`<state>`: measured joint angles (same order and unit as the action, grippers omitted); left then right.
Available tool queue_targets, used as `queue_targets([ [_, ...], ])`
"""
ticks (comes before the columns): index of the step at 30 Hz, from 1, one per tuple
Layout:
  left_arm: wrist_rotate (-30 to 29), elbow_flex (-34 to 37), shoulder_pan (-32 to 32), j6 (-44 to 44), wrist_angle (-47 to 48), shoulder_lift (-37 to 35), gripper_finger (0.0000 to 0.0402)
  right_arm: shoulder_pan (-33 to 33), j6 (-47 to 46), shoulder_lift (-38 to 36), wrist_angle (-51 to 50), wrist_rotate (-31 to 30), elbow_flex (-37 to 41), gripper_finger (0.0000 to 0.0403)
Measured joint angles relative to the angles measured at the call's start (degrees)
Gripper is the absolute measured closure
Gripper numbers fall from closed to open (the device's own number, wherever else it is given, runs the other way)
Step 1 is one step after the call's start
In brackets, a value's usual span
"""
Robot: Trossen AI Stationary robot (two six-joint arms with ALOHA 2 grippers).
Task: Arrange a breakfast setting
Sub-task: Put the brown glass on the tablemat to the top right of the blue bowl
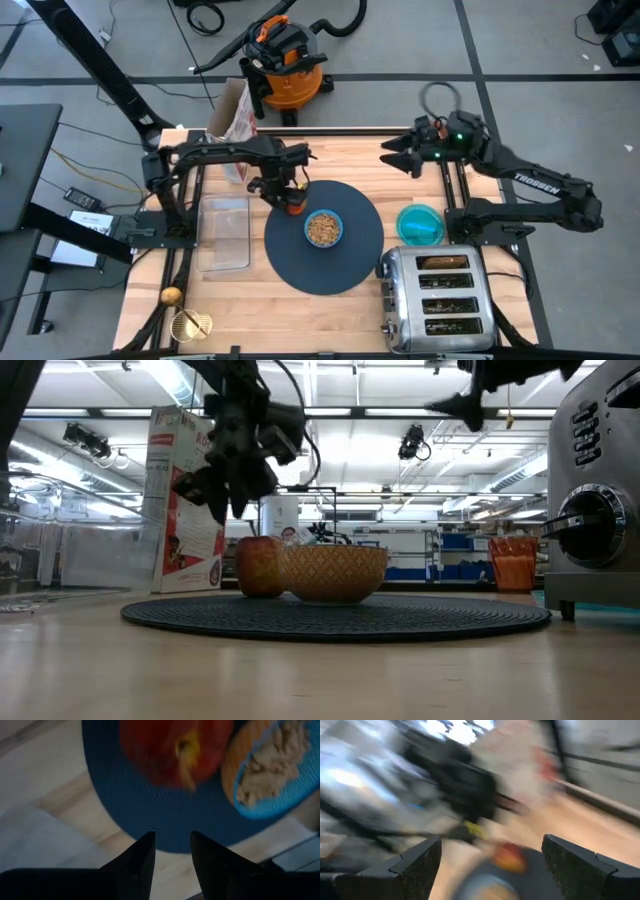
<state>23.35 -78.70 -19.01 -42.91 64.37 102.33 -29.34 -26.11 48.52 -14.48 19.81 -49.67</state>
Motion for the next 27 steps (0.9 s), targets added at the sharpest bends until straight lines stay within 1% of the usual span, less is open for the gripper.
queue_targets([
  [4, -0.97, 0.02, 1.99, 2.69, 1.68, -5.60, 0.0271, -0.04, 12.93, 5.34, -28.28, -16.49, -13.63, 0.0055],
  [5, -1.37, 0.02, 2.90, 3.38, 1.41, -7.22, 0.0271, -0.27, 14.84, 7.03, -33.47, -20.22, -16.94, 0.0055],
  [7, -3.08, 0.02, 5.17, 5.17, -0.13, -10.15, 0.0271, -1.56, 17.04, 10.52, -42.42, -25.86, -22.43, 0.0055],
  [9, -5.47, 0.02, 7.93, 6.93, -2.81, -12.99, 0.0271, -4.25, 17.31, 13.98, -48.01, -29.69, -25.60, 0.0056],
  [10, -6.89, 0.02, 9.36, 7.81, -4.67, -14.29, 0.0271, -5.80, 17.31, 15.55, -49.85, -30.52, -26.24, 0.0056],
  [13, -11.14, 0.00, 14.02, 10.33, -11.40, -17.58, 0.0271, -11.70, 16.56, 20.12, -52.90, -30.45, -26.31, 0.0056],
  [17, -14.52, 0.00, 19.40, 13.83, -19.44, -20.71, 0.0271, -19.32, 15.20, 26.84, -54.59, -30.94, -26.31, 0.0056],
  [19, -15.89, -0.09, 21.40, 15.14, -22.32, -21.44, 0.0271, -22.17, 15.52, 29.80, -54.63, -30.14, -26.32, 0.0057],
  [23, -18.48, -0.10, 24.10, 16.52, -22.56, -22.81, 0.0271, -24.78, 20.41, 35.26, -56.38, -27.39, -26.31, 0.0073],
  [24, -18.98, -0.06, 24.51, 16.54, -21.66, -23.00, 0.0271, -24.98, 22.66, 36.08, -57.12, -27.62, -26.31, 0.0080],
  [27, -19.73, 0.01, 25.49, 16.59, -20.61, -23.37, 0.0271, -25.05, 29.03, 38.12, -57.62, -30.99, -26.29, 0.0108],
])
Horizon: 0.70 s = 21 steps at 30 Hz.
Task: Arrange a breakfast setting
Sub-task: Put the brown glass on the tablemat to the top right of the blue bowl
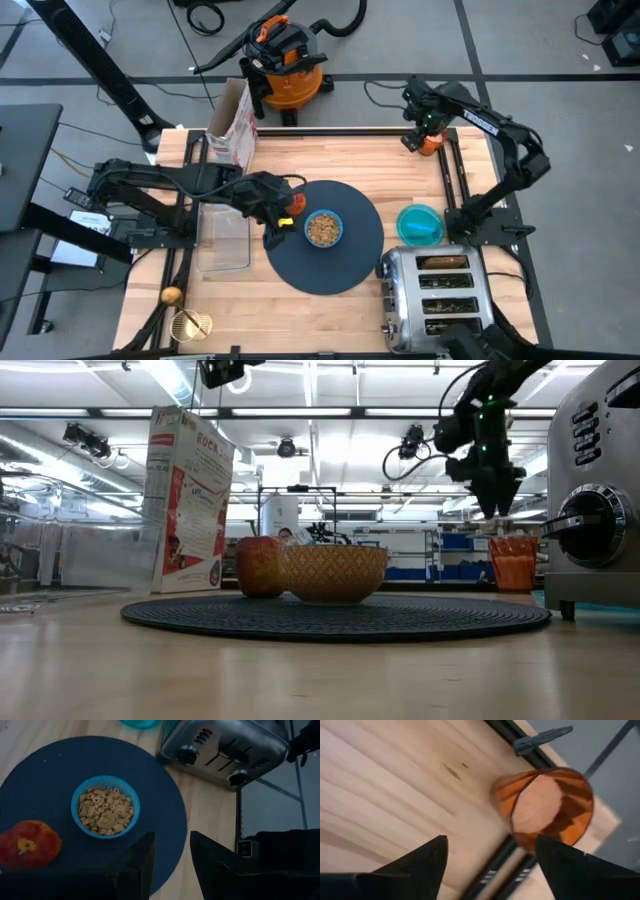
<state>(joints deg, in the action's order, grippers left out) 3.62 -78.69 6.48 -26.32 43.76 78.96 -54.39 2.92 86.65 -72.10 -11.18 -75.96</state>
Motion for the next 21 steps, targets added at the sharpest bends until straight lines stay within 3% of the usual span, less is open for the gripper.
queue_targets([
  [9, -0.34, -0.01, 0.68, 0.01, 4.75, -0.15, 0.0271, -1.26, 10.06, -0.19, 4.08, -2.56, 6.21, 0.0178],
  [13, -2.10, -0.03, 0.21, -0.31, 4.68, -0.98, 0.0271, 0.45, 10.63, -1.46, 11.29, -9.52, 9.71, 0.0188],
  [21, -2.37, -0.01, -1.27, -1.08, 2.38, -1.14, 0.0271, 0.84, 8.69, -1.52, 12.03, -11.67, 10.05, 0.0190],
])
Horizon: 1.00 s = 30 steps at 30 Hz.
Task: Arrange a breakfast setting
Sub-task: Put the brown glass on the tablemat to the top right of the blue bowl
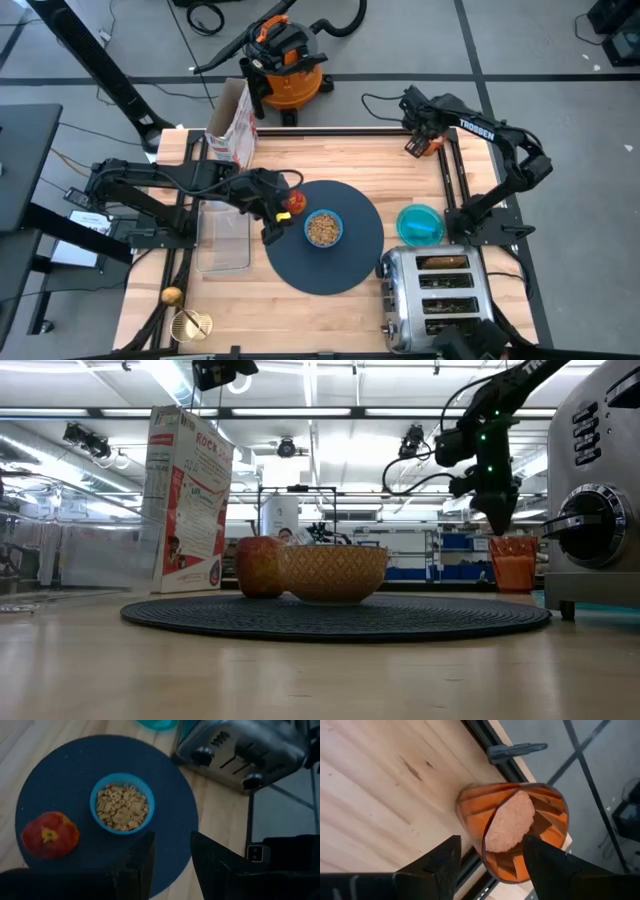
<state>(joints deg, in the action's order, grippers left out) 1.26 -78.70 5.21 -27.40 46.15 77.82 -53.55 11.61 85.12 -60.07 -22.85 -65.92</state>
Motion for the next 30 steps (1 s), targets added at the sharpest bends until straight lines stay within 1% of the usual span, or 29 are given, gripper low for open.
queue_targets([
  [3, 0.02, 0.00, -0.87, 0.05, -1.97, 0.00, 0.0271, 1.04, -4.35, -0.10, 1.12, -2.68, 0.99, 0.0190],
  [5, -0.04, 0.00, -1.45, 0.06, -4.05, 0.00, 0.0271, 1.36, -10.87, -0.16, 1.20, -3.26, 1.45, 0.0190],
  [9, -0.04, 0.00, -2.25, 1.13, -7.54, 0.00, 0.0271, 0.96, -25.68, -0.17, 1.46, -0.12, 1.89, 0.0190],
  [10, -0.04, 0.00, -2.42, 1.69, -8.09, 0.00, 0.0271, 0.94, -27.61, -0.17, 1.36, 1.04, 1.63, 0.0190],
  [12, 0.02, 0.00, -2.86, 2.76, -8.78, 0.00, 0.0271, 1.47, -30.34, -0.17, 1.37, 1.18, 1.17, 0.0190],
  [14, 0.04, 0.00, -3.58, 3.02, -8.87, 0.00, 0.0271, 1.94, -31.80, -0.17, 0.91, 0.42, 0.10, 0.0190],
  [16, 0.10, 0.00, -4.35, 3.08, -8.61, 0.00, 0.0271, 1.91, -33.27, -0.16, -1.47, 1.14, -2.20, 0.0190],
  [19, 1.63, 0.00, -5.61, 4.55, -7.94, -0.63, 0.0271, 0.69, -36.55, 0.40, -7.01, 5.26, -6.74, 0.0190],
  [21, 1.99, -0.04, -6.49, 6.46, -8.43, -0.95, 0.0271, -0.88, -37.11, 1.35, -9.49, 7.38, -9.46, 0.0190],
  [24, 2.13, 0.02, -7.77, 9.31, -7.96, -1.62, 0.0271, -4.37, -37.02, 4.03, -11.46, 12.03, -12.89, 0.0190],
  [27, 2.06, 0.04, -8.82, 11.53, -6.67, -2.48, 0.0271, -7.28, -34.73, 7.12, -12.51, 17.44, -13.74, 0.0190],
  [30, 2.10, -0.09, -9.10, 13.39, -6.49, -3.20, 0.0271, -7.94, -29.94, 8.29, -12.32, 18.30, -13.77, 0.0190],
])
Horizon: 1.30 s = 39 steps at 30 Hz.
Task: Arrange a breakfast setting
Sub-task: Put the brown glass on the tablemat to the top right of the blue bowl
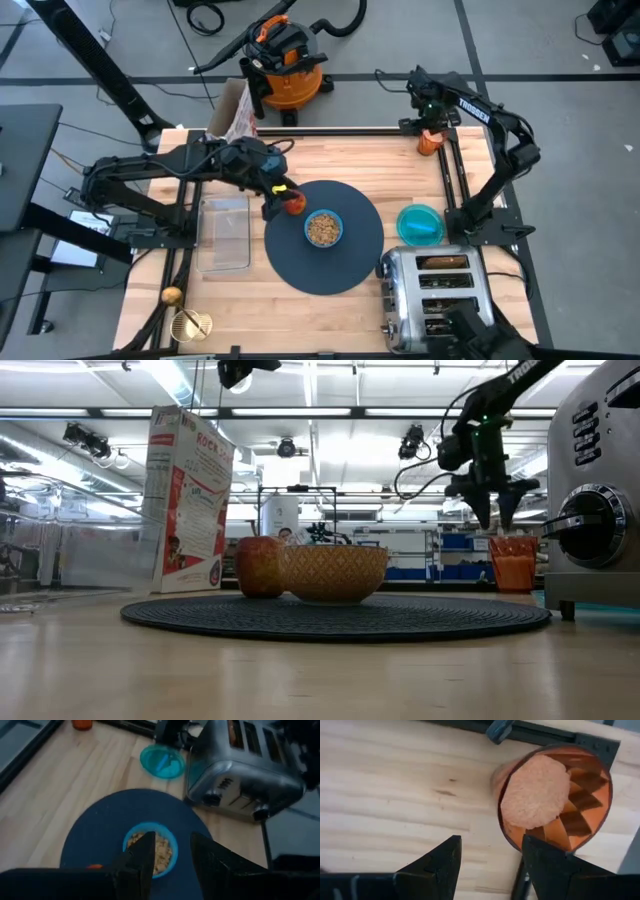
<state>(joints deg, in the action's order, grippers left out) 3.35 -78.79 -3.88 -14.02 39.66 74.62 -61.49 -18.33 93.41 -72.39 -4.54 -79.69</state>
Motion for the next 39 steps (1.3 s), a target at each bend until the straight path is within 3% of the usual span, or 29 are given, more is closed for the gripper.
queue_targets([
  [4, 0.02, -0.02, 0.03, 1.26, 2.17, -1.80, 0.0271, 1.01, 9.74, 0.30, -1.31, -1.49, -0.08, 0.0190],
  [17, -0.28, 0.16, -4.00, 4.85, 3.61, -5.44, 0.0271, 0.59, 28.51, 0.11, -3.87, -0.48, -0.05, 0.0190],
  [19, -0.28, 0.09, -5.15, 4.86, 2.77, -5.75, 0.0271, 0.66, 27.44, 0.11, -3.30, -1.21, -0.05, 0.0190],
  [24, -0.13, 0.09, -10.14, 6.16, -2.06, -5.42, 0.0271, 1.72, 14.62, 0.13, -2.52, -0.47, -0.05, 0.0185],
  [29, 7.34, 0.11, -16.85, 9.90, -8.88, -1.19, 0.0271, 1.59, 11.81, 0.15, 0.51, -0.34, -0.05, 0.0179],
  [34, 10.84, 0.11, -19.03, 11.76, -15.49, 1.45, 0.0271, 0.34, 12.63, 0.17, -0.46, -0.02, -0.05, 0.0179],
  [39, 11.29, 0.09, -19.10, 11.78, -14.44, 1.91, 0.0271, 0.44, 22.32, -0.02, -4.31, -0.04, -0.05, 0.0179],
])
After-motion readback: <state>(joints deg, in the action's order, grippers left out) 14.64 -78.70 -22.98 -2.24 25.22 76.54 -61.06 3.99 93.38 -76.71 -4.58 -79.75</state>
